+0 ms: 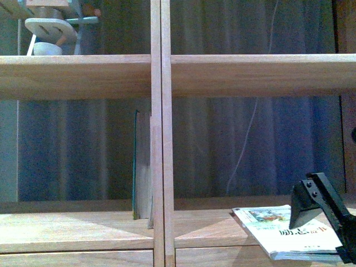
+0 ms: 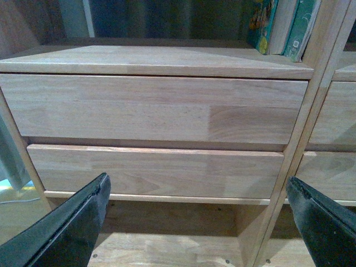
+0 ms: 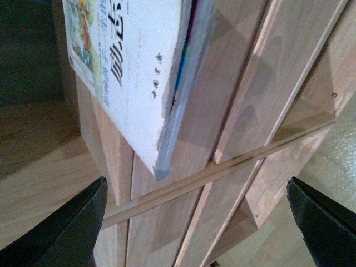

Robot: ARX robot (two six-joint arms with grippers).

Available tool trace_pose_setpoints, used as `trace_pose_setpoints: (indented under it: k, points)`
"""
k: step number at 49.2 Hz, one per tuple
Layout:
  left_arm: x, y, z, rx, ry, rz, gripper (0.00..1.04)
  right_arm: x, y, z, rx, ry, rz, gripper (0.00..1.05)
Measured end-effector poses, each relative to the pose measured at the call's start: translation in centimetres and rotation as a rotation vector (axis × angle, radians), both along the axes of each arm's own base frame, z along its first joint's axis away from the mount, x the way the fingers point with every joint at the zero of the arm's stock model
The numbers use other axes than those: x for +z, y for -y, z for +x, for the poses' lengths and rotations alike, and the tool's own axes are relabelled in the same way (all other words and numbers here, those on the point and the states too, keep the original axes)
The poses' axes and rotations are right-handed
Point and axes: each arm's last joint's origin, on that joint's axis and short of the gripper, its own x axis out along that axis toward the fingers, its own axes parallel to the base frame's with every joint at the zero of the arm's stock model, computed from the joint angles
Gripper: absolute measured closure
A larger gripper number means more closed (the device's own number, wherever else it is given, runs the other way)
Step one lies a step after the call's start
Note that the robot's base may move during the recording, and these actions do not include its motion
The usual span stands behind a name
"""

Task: Organize books on shelf

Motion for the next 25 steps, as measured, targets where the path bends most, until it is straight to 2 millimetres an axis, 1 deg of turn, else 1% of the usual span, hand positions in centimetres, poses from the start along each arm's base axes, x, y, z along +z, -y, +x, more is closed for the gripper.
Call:
trace_pose_setpoints:
  k: [10,21,25]
  points:
    - [0.0,0.0,0.0,0.0,0.0,0.0,0.07,-0.6,-0.6,3.3,-0.02,0.011,0.029,0.07]
    - [0.0,0.0,0.0,0.0,0.0,0.0,0.07,-0.3,-0.2,6.1,-0.056,0.042,0.019,0.07]
    - [0.0,0.0,0.0,0.0,0.0,0.0,0.07,-0.3,0.1,6.9,-0.067,0.055,0.011,0.07]
